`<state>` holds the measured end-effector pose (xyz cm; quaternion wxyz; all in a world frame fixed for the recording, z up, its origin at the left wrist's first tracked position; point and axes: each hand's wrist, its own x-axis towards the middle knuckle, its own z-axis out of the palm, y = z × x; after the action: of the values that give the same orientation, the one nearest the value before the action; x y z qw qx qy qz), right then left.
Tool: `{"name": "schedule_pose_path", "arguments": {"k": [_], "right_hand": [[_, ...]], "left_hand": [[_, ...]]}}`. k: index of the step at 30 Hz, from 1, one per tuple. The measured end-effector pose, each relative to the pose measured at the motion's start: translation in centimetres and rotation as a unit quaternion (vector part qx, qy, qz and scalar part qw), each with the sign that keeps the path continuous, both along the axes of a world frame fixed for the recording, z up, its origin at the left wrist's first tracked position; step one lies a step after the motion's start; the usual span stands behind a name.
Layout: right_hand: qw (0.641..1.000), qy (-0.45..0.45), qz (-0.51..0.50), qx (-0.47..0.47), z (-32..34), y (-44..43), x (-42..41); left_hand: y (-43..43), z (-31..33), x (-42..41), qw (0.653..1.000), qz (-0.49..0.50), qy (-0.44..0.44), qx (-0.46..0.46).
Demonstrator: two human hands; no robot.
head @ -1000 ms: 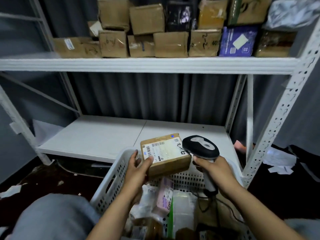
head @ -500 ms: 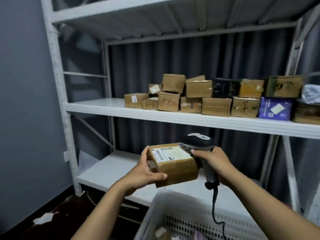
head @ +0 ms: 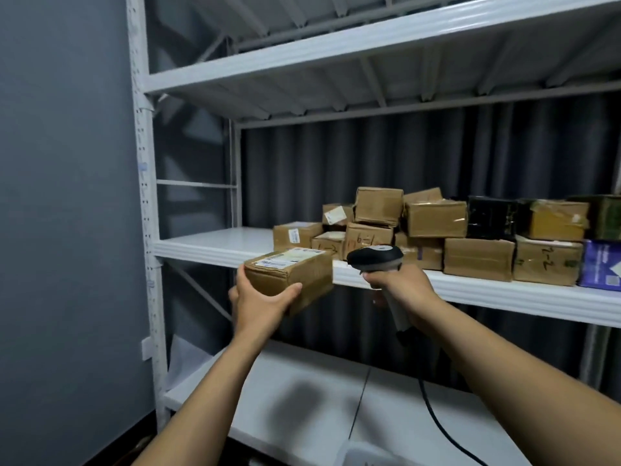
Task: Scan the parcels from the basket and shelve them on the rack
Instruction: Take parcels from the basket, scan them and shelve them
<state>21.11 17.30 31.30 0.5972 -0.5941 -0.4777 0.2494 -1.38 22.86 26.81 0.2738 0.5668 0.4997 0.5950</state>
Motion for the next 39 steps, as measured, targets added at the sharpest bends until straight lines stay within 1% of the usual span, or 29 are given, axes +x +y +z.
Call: {"name": "schedule_pose_path", "arguments": {"k": [4,8,12,19,21,25,34,39], "right_hand": [[1.0,0.02,-0.001,0.016,1.4,3.2,1.1],[0.998,0.044,-0.019,0.032,2.2,6.1,1.8],[0.998,0.044,-0.026,0.025,2.3,8.4,2.6],[1.0,-0.016,-0.021,0.007,3.2,11.8,3.5],[0.999,-0.029,-0.015,-0.004,3.2,12.5,3.6],[0.999,-0.039,-0.02,-0.014,2.8,13.9,3.6],[0.997,-0.064,-0.032,-0.031,2.2,14.3,3.8],[0.997,-0.053,-0.034,-0.046,2.5,13.5,5.1]], "left_hand": [[4.7,1.4,1.1,0.997,0.083,0.001,-0.008],[9.0,2.8,2.9,0.992,0.121,0.019,-0.01],[12.7,3.2,4.5,0.992,0.117,0.049,0.0],[17.9,2.9,6.7,0.991,0.074,0.113,0.006],[19.2,2.9,6.9,0.987,0.073,0.143,0.019],[21.5,2.9,7.3,0.968,0.095,0.228,0.044],[25.1,3.4,8.6,0.95,0.041,0.311,-0.008],[24.0,4.4,8.3,0.922,0.053,0.382,-0.03]]}}
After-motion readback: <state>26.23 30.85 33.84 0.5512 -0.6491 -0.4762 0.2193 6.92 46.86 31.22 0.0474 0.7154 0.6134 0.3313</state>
